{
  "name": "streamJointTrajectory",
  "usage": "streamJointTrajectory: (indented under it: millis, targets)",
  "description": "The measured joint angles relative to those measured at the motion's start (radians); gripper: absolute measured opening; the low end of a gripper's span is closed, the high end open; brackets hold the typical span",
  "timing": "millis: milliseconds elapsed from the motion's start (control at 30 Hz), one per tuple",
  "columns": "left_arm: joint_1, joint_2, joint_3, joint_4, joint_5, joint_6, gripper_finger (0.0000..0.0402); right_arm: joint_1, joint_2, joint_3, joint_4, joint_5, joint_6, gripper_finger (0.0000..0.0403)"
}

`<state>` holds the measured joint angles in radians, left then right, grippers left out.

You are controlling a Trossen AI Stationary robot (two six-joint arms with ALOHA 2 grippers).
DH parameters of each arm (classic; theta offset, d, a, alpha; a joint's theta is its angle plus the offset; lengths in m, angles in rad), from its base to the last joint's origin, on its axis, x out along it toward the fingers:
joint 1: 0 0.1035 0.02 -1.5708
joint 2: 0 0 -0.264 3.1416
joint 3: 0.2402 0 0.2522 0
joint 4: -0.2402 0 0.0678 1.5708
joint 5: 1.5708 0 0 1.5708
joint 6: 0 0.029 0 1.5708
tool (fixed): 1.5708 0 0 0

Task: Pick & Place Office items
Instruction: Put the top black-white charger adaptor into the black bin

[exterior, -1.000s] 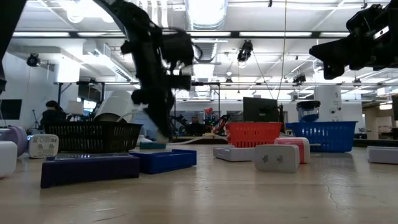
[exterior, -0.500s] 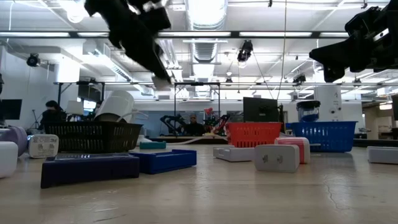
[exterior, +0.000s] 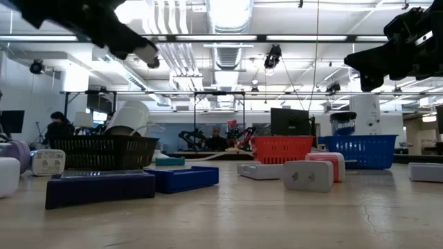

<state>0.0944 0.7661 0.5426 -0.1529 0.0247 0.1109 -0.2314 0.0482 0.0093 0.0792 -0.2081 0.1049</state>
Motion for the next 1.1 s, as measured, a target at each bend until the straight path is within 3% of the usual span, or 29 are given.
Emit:
streamJointTrajectory:
  millis: [233, 433, 767, 1100]
  targets:
    - [0.000, -0.231, -0.146, 0.033, 0.026, -0.015, 0.0124, 0.000, 0.000, 0.000, 0.000, 0.002, 0.000, 0.0038]
    - [0.000, -0.364, -0.241, 0.086, 0.135, -0.020, 0.0124, 0.000, 0.001, 0.000, 0.000, 0.003, -0.002, 0.0038]
    - [0.000, -0.527, -0.363, 0.164, 0.163, -0.043, 0.0124, 0.000, 0.001, 0.000, 0.000, 0.003, 0.000, 0.0038]
    - [0.000, -0.604, -0.446, 0.183, 0.162, -0.064, 0.0124, 0.000, 0.002, 0.000, -0.001, 0.003, 0.000, 0.0038]
